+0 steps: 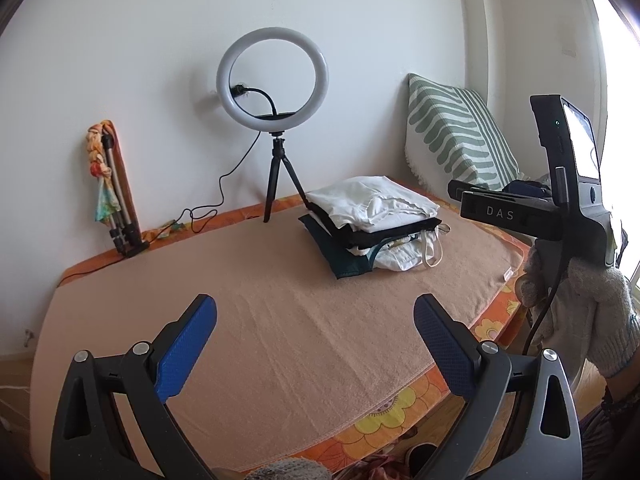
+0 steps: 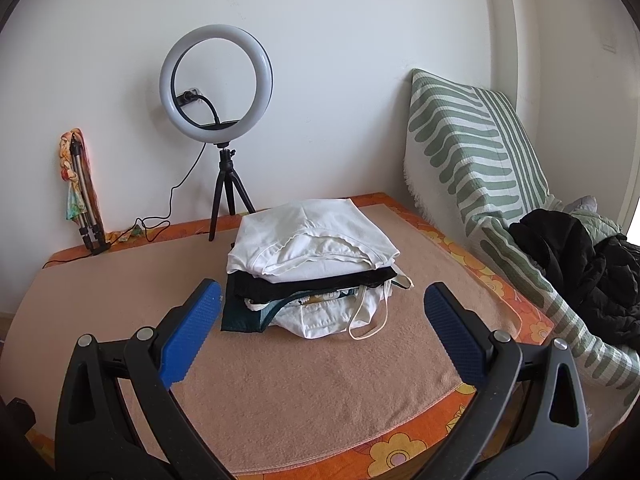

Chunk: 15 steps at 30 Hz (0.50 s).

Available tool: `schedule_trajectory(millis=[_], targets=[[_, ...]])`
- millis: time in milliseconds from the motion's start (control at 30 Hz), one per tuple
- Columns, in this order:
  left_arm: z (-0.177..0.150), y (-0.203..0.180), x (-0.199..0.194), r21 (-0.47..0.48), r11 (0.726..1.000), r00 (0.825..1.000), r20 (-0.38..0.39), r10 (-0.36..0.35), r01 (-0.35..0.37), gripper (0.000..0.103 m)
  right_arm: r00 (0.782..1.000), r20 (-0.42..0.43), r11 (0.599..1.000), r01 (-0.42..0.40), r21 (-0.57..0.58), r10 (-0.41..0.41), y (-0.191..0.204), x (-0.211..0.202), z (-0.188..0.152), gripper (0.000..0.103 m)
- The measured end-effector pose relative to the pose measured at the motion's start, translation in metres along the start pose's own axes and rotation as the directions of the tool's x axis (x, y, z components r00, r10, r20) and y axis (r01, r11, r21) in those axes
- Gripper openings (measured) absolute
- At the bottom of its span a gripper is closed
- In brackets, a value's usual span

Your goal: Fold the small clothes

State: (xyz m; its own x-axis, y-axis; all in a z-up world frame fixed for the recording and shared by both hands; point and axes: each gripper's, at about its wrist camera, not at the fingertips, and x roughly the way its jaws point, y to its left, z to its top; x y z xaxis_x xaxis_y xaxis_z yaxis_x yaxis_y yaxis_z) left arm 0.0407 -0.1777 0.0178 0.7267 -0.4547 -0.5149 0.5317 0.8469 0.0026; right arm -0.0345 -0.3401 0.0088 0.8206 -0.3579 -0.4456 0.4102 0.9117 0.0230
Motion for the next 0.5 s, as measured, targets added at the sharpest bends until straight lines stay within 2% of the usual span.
schedule_trajectory(millis=[500], targets=[[-0.0003,0.0012,0.0046,-0.009,1.0,1.0,-0.014,0.018,-0.018,0.099,1.0,-0.014,0.999,0.004,0.043,-0.003,-0.0064,0.0003,-0.0034,0.103]])
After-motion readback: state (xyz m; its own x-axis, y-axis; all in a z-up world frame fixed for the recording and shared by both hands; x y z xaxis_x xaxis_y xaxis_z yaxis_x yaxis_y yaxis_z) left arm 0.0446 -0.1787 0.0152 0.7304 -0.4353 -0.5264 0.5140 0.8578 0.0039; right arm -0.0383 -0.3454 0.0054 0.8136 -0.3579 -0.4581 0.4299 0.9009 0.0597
